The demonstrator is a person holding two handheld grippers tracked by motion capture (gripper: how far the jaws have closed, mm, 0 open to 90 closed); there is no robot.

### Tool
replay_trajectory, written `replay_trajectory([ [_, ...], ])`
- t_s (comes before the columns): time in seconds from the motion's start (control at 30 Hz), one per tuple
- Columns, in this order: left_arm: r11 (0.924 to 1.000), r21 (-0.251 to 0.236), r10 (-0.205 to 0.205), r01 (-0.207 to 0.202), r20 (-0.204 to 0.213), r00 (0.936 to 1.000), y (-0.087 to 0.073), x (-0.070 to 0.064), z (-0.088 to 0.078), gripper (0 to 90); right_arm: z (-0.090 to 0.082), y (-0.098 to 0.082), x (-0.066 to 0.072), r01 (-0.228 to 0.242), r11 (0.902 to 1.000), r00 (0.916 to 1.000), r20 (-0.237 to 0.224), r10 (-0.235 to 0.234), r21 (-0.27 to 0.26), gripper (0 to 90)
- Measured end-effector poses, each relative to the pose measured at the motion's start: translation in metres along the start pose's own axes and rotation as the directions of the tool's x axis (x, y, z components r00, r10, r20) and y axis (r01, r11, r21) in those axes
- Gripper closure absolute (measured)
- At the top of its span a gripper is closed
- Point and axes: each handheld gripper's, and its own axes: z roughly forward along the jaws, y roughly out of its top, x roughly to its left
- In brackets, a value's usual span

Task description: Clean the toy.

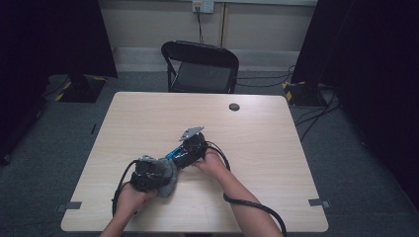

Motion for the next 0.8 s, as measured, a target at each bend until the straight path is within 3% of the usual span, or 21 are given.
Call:
replay_trajectory([
  [0.2,0.9990,0.007,0.043,-0.043,0.013,0.9990,-0.001,-0.010,0.003,79.1,0.000,0.000,0.000,-0.001,1.0000,1.0000,-0.001,0.001,0.000,1.3],
  [0.47,0.9979,0.005,0.064,-0.064,0.032,0.9974,-0.001,-0.018,0.007,79.0,0.000,0.000,0.000,0.003,1.0000,1.0000,-0.003,-0.003,0.002,1.4],
  [0.8,0.9880,0.007,0.153,-0.154,0.085,0.9846,0.002,-0.042,0.013,78.9,0.000,0.000,0.000,0.002,1.0000,1.0000,-0.004,-0.002,0.000,1.4],
])
